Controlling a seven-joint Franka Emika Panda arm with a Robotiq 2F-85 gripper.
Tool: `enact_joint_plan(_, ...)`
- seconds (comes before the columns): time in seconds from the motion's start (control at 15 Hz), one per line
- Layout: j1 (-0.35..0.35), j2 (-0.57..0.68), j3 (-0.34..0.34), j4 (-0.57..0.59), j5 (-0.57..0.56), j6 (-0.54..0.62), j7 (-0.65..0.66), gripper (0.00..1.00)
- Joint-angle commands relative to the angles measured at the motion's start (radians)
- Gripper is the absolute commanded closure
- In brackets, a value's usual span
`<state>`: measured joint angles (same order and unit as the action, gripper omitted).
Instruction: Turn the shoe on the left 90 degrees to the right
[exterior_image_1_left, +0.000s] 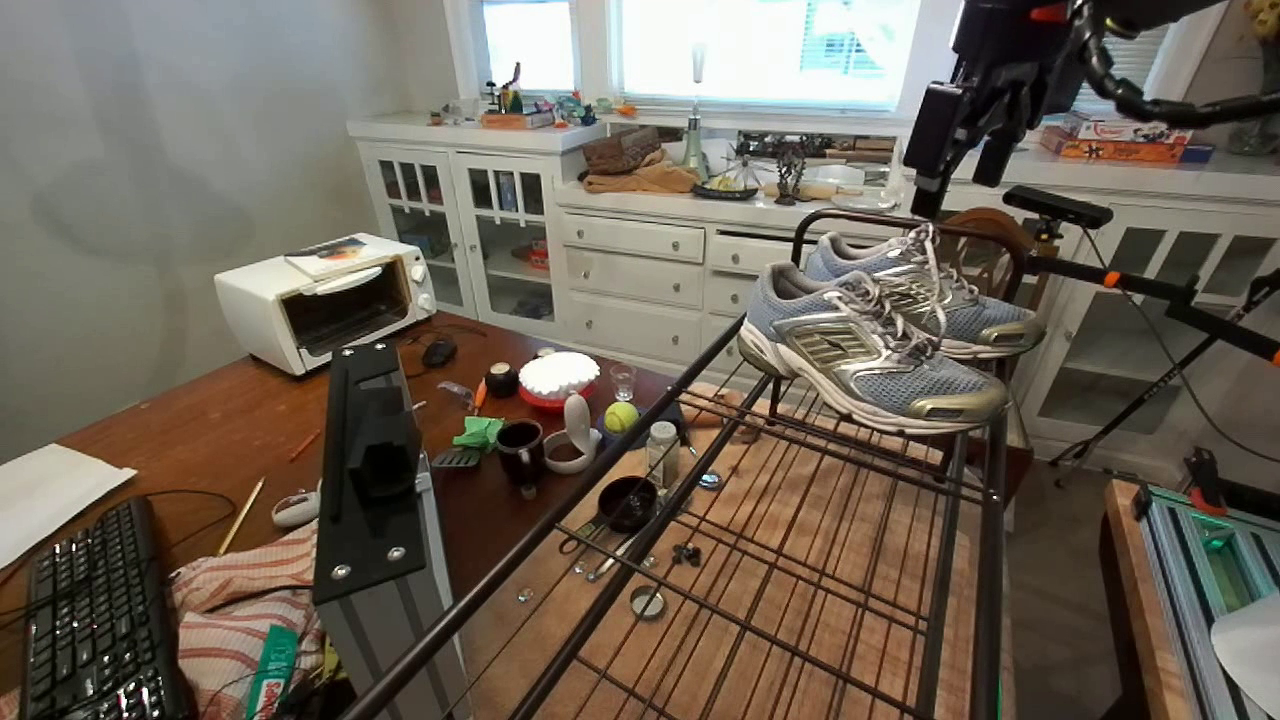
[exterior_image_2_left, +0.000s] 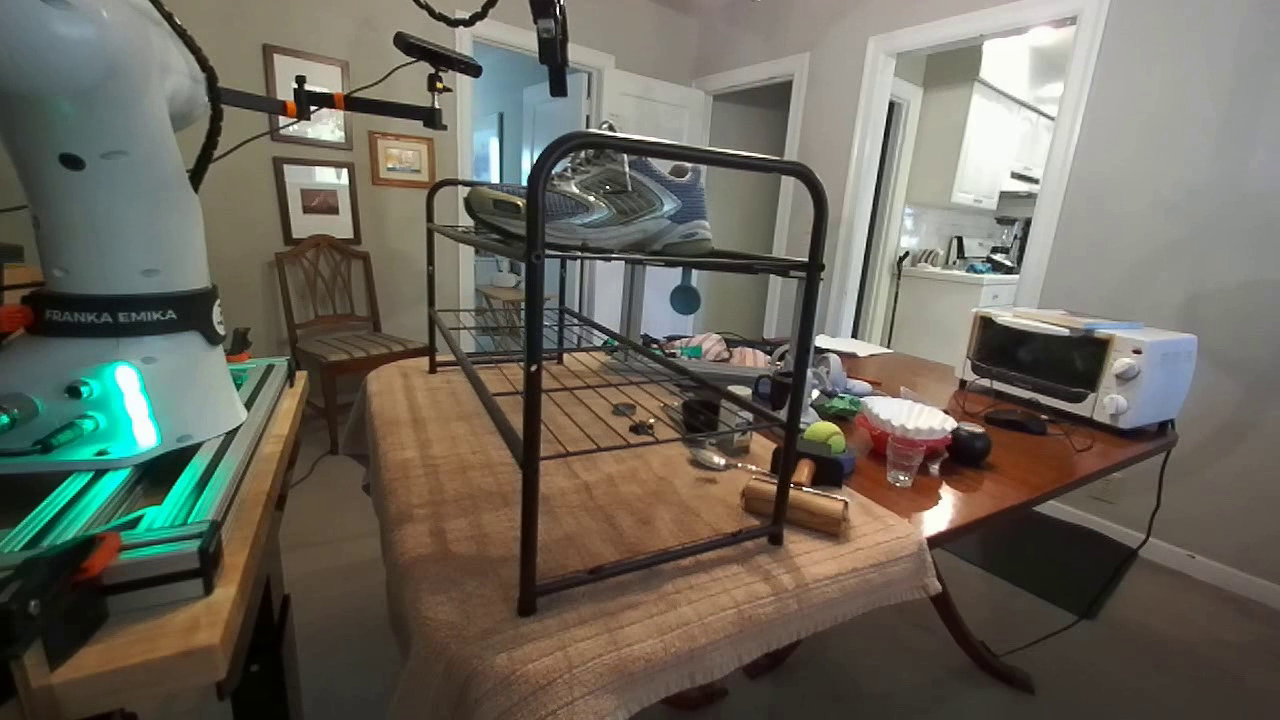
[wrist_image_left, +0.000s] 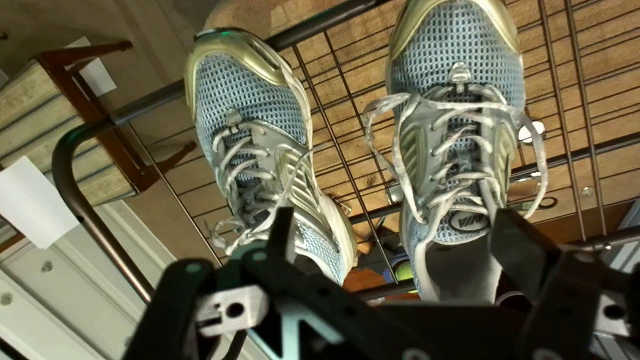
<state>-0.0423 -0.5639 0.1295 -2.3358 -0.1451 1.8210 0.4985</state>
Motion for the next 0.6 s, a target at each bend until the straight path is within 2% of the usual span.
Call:
enact_joint_plan(0.0, 0.016, -0.045, -0.033, -0.057, 0.007, 0.092, -0.125, 0.00)
enact_joint_plan(0.53, 0.023, -0.043, -0.099, -0.095, 0.046, 0.214, -0.334, 0.00)
